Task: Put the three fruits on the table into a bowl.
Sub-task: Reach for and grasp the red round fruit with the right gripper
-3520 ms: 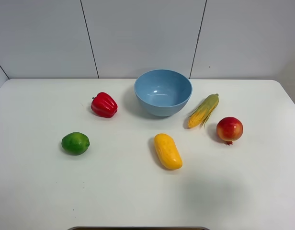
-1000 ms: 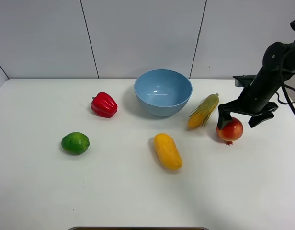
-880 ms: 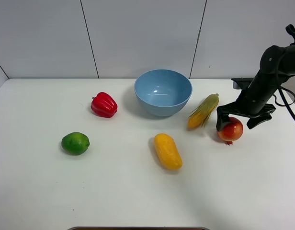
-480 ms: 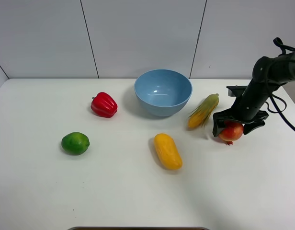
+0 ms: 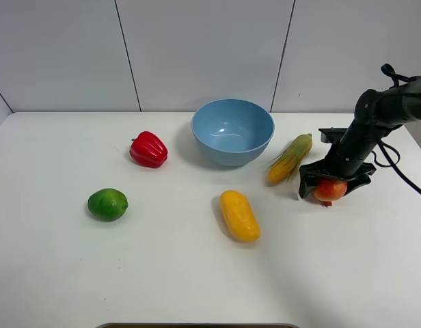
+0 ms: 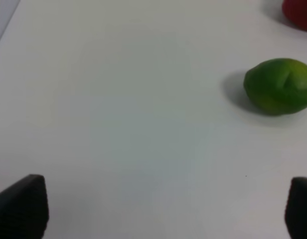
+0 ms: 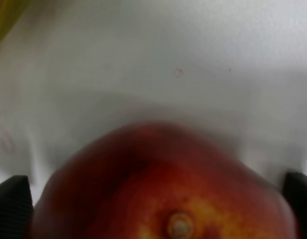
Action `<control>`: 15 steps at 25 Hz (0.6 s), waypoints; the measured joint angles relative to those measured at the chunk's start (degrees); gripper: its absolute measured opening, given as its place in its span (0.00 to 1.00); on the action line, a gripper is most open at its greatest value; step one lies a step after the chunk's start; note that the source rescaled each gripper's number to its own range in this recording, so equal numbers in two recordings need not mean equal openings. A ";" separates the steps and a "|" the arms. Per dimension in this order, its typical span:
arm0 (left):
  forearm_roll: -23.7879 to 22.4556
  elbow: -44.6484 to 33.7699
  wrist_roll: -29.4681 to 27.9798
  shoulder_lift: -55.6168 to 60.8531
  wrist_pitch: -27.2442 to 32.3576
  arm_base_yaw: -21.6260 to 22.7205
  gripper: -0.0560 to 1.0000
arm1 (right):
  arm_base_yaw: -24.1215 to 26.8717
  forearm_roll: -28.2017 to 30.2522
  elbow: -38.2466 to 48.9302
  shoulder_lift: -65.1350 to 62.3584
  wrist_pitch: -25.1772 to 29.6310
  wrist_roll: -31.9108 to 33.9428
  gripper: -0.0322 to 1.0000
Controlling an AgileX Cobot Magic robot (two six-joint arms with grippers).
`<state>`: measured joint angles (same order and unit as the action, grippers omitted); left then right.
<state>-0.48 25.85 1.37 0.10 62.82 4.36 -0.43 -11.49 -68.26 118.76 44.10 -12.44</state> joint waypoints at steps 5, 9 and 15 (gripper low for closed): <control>0.00 0.00 0.00 0.00 0.00 0.00 0.80 | 0.00 0.00 0.00 0.00 0.00 0.01 1.00; 0.00 0.00 0.07 0.00 0.00 0.00 0.80 | 0.00 0.00 0.00 0.00 -0.05 0.01 0.95; 0.00 0.00 0.07 0.00 0.00 0.00 0.80 | 0.00 -0.50 -0.07 0.11 -0.30 -0.05 0.60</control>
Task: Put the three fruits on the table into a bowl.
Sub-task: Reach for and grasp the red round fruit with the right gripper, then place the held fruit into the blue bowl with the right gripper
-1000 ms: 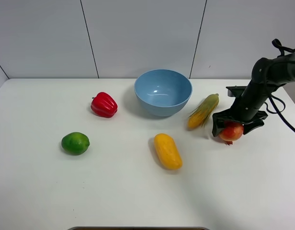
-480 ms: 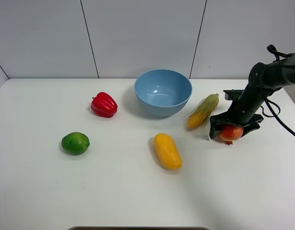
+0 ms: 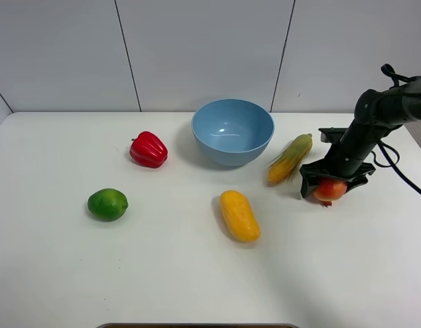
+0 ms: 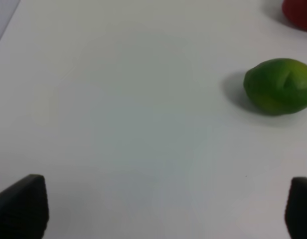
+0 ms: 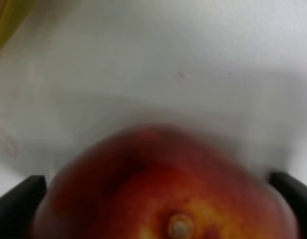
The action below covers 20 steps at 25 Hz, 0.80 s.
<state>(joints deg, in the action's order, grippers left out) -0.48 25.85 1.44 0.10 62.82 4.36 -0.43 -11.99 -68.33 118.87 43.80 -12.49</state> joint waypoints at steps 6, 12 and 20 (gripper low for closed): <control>0.00 0.00 0.00 0.00 0.00 0.00 0.80 | 0.00 -0.20 0.00 0.06 0.00 0.00 0.36; 0.00 0.00 -0.07 0.00 0.00 0.00 0.80 | 0.00 -0.20 0.00 0.06 0.00 0.00 0.36; 0.00 0.00 -0.07 0.00 0.00 0.00 0.80 | 0.00 -0.20 0.00 0.06 0.00 0.00 0.36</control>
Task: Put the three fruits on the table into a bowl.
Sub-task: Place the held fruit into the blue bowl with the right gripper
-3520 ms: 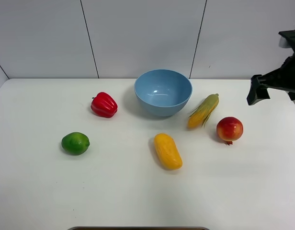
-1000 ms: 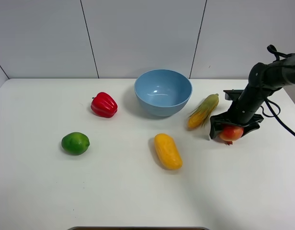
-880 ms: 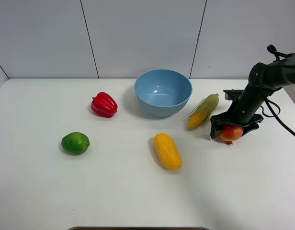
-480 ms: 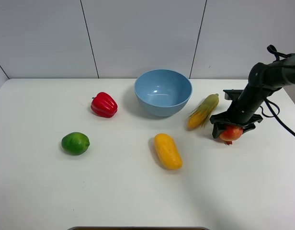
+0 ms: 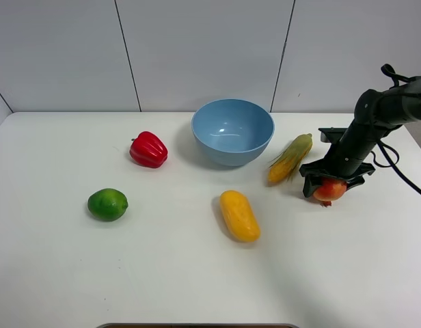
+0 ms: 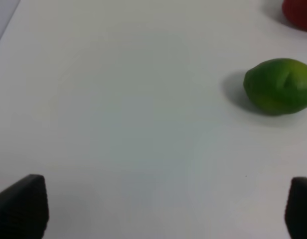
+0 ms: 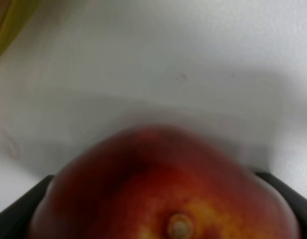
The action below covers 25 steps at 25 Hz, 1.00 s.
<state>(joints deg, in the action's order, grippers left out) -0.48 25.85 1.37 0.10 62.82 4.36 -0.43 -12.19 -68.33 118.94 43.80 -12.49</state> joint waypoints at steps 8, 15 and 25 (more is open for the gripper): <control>0.00 0.00 0.07 0.00 0.00 0.00 0.80 | 0.00 -0.10 0.06 -1.55 0.37 0.00 0.36; 0.00 0.00 0.07 0.00 0.00 0.00 0.80 | 0.00 -0.13 0.06 -9.17 4.51 0.00 0.36; 0.00 0.00 0.01 0.00 0.00 0.00 0.80 | 0.00 -5.21 -1.79 -19.73 8.05 0.00 0.36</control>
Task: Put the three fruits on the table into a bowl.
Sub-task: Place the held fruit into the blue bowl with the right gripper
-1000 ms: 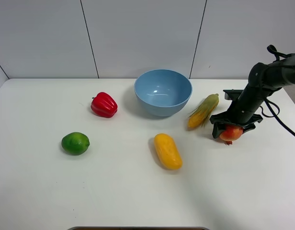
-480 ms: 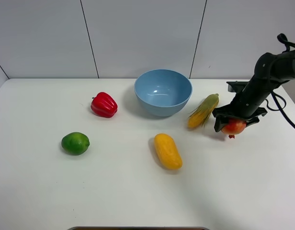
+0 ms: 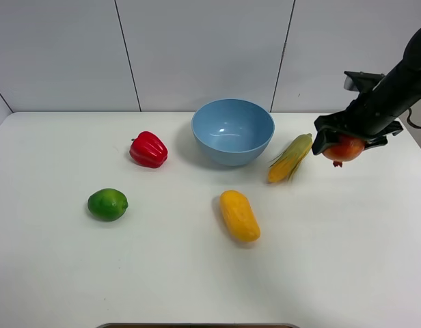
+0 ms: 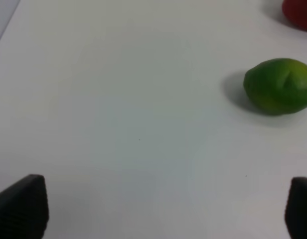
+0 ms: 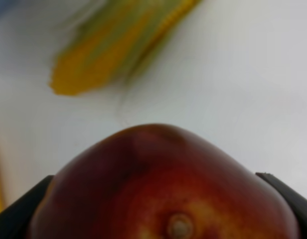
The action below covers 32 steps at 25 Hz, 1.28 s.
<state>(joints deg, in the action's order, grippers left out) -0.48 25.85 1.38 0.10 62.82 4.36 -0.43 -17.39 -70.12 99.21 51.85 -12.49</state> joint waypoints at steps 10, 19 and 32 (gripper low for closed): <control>0.00 0.00 0.14 0.00 0.00 0.00 0.80 | -8.63 -0.52 -16.01 0.05 0.86 0.00 0.36; 0.00 0.00 0.14 0.00 0.00 0.00 0.80 | -15.82 -0.15 -18.48 2.85 -8.45 -0.38 0.36; 0.00 0.00 0.14 0.00 0.00 0.00 0.80 | -16.71 0.08 -18.54 17.86 -15.63 -2.43 0.36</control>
<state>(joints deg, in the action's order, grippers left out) -0.48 25.85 1.52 0.10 62.82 4.36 -17.14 -17.31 -88.66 117.07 36.22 -14.92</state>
